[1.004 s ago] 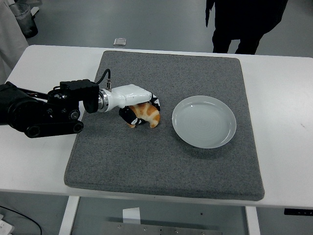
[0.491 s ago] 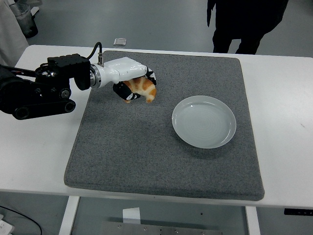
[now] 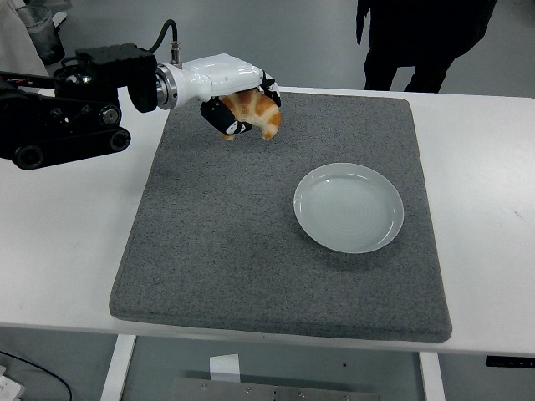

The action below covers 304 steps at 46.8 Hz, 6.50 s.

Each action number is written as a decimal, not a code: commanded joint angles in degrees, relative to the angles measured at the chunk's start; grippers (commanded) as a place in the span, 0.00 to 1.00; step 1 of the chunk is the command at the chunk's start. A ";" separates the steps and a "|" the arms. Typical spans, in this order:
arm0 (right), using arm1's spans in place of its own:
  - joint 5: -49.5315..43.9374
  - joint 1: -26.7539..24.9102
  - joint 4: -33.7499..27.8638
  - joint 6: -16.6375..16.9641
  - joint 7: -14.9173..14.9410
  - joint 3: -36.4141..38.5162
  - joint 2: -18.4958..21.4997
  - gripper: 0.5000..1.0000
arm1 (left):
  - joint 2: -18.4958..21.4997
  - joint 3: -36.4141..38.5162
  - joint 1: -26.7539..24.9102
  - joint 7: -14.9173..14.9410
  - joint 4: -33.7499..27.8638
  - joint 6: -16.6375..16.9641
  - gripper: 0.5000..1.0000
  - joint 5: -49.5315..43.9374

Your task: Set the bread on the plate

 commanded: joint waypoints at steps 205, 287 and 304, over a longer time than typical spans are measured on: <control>0.00 0.00 0.00 0.00 0.06 0.00 0.00 0.86 | -30.95 -8.65 14.80 0.44 22.61 -8.03 0.64 6.23; 0.00 0.00 0.00 0.00 -0.02 0.00 0.00 0.86 | -16.81 -26.31 12.43 0.18 18.48 -10.49 0.99 -36.65; 0.00 0.00 0.00 0.00 -0.02 0.00 0.00 0.86 | -10.48 -27.46 12.69 0.27 21.73 -14.71 1.00 -51.86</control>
